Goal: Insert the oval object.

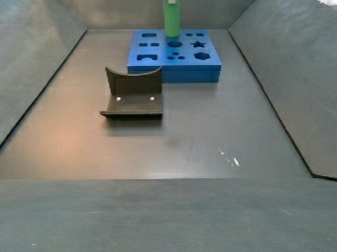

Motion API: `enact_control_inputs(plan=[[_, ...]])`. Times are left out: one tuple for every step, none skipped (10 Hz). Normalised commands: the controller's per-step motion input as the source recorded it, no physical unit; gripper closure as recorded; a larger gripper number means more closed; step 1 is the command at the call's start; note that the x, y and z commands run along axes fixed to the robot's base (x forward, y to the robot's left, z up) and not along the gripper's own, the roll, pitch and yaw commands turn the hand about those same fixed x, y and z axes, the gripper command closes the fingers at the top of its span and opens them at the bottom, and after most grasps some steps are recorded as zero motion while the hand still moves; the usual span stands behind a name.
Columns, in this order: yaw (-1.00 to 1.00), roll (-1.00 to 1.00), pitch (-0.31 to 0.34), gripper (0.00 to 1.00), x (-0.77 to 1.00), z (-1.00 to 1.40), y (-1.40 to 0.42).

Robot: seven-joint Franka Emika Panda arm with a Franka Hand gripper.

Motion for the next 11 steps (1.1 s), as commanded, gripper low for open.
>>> enact_control_inputs(plan=[[-0.02, -0.02, -0.030, 1.00, 0.04, -0.27, 0.00], [-0.03, -0.03, -0.027, 1.00, 0.03, -0.26, 0.00], [-0.03, -0.03, -0.030, 1.00, 0.02, -0.27, 0.00], [-0.03, -0.03, -0.027, 1.00, 0.02, -0.25, 0.00], [-0.03, -0.03, -0.031, 1.00, 0.01, -0.25, 0.00], [-0.03, -0.03, -0.034, 1.00, 0.00, -0.26, 0.00], [-0.03, -0.04, -0.057, 1.00, 0.00, -0.26, 0.00], [-0.03, -0.03, -0.059, 1.00, 0.00, -0.25, 0.00], [-0.04, -0.03, -0.054, 1.00, 0.00, -0.24, 0.00], [-0.01, -0.03, -0.041, 1.00, 0.00, -0.03, 0.00], [0.00, -0.05, 0.000, 1.00, 0.00, 0.00, 0.03]])
